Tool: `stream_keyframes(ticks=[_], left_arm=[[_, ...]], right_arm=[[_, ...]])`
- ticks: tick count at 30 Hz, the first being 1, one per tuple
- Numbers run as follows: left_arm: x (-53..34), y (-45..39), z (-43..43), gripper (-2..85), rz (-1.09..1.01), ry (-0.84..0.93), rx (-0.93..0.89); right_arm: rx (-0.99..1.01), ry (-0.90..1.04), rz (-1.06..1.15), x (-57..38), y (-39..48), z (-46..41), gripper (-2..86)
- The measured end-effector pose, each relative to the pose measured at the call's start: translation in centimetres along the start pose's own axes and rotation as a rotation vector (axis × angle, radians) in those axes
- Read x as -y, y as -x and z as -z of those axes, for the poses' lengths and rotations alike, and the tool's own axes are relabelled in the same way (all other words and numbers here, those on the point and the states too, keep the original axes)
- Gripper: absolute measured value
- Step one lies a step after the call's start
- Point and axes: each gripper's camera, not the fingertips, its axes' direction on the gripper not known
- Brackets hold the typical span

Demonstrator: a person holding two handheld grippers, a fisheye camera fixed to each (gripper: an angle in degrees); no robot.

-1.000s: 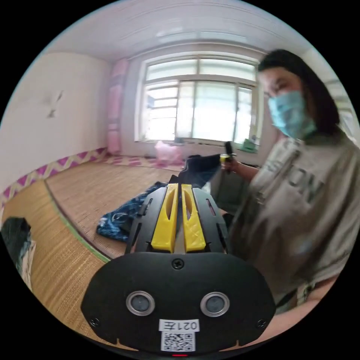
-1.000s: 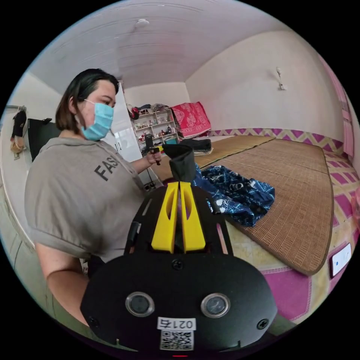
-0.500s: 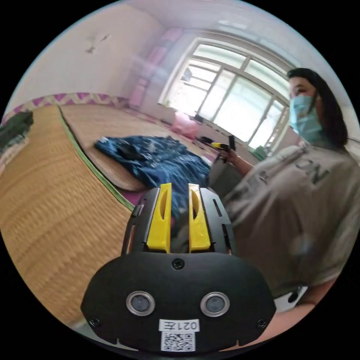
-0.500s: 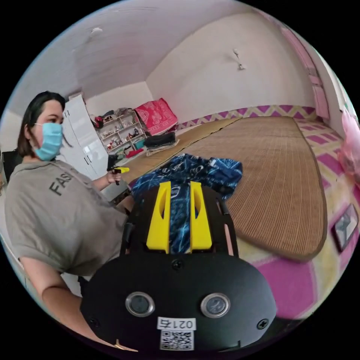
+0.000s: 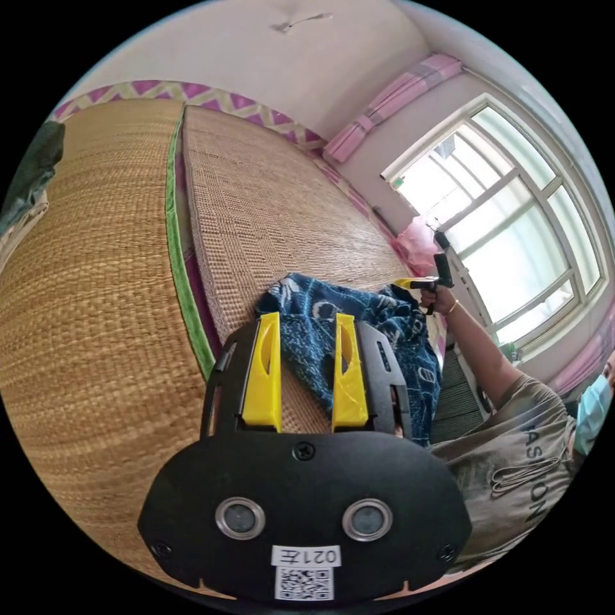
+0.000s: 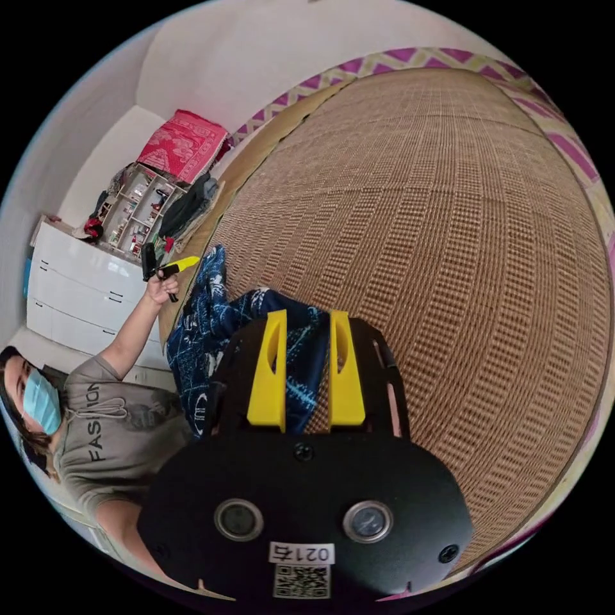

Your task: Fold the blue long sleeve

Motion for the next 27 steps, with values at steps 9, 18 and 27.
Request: stream_keyframes(ticks=[9, 18, 27], left_arm=[[2.8, -0.2, -7.2, 1.8, -0.113, 0.213, 0.036], [9.2, -4.2, -0.3, -0.5, -0.173, 0.100, 0.008], [23.1, -4.8, 1.6, -0.1, -0.245, 0.037, 0.215]], right_arm=[[0.108, 0.311, 0.209, 4.5, 1.5, -2.8, 1.3], [-0.078, 0.000, 0.127, 7.1, 2.8, 10.7, -0.4], [-0.238, -0.209, 0.058, 15.7, 3.3, 19.6, -0.3]])
